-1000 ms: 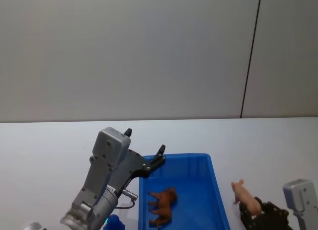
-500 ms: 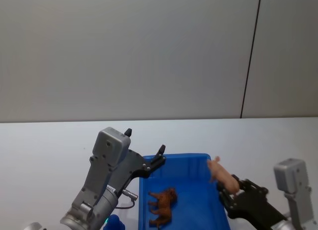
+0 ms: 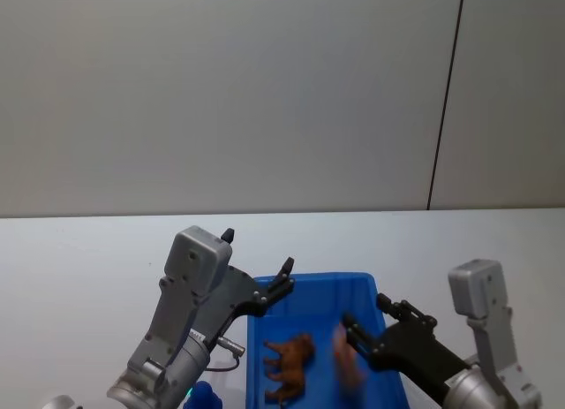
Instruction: Pick up the two dolls from the table and place them into the box.
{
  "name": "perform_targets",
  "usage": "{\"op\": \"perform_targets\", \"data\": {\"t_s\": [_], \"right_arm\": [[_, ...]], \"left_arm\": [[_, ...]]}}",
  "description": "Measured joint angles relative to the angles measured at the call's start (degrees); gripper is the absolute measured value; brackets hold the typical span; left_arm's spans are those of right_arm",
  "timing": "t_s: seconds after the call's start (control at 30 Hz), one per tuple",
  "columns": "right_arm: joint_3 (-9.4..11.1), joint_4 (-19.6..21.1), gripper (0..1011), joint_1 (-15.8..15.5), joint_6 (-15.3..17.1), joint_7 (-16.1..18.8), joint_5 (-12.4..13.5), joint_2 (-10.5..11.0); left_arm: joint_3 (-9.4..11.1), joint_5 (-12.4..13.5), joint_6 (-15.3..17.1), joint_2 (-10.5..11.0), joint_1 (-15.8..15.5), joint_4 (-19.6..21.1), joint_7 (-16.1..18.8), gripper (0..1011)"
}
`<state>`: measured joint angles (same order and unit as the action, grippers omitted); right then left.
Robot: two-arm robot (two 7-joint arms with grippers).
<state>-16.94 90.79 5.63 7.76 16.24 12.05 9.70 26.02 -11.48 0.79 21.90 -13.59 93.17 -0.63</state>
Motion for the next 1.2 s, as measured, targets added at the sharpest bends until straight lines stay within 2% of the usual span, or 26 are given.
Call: {"op": "perform_targets", "data": {"t_s": [0.2,0.3,0.33,0.47,0.93,1.2], "right_arm": [[-0.1,-1.49,769,1.19,0.13,-0.03,0.06,-0.78],[-0.05,-1.97,887,1.51,-0.08,-0.88,0.17,-1.0],[-0.02,-1.99,887,1.52,-0.16,-1.11,0.19,-1.0],[0.23,-1.86,1001,1.38,-0.72,-2.64,0.3,-0.93],[2.16,2.54,1001,-2.5,-2.99,-10.03,1.34,1.57],[2.8,4.08,1001,-3.87,-3.7,-12.14,1.77,2.49]], "left_arm": [[0.0,0.0,0.0,0.0,0.0,0.0,0.0,1001],[0.0,0.0,0.0,0.0,0.0,0.0,0.0,1001],[0.0,0.0,0.0,0.0,0.0,0.0,0.0,1001],[0.0,0.0,0.0,0.0,0.0,0.0,0.0,1001],[0.0,0.0,0.0,0.0,0.0,0.0,0.0,1001],[0.0,0.0,0.0,0.0,0.0,0.0,0.0,1001]]}}
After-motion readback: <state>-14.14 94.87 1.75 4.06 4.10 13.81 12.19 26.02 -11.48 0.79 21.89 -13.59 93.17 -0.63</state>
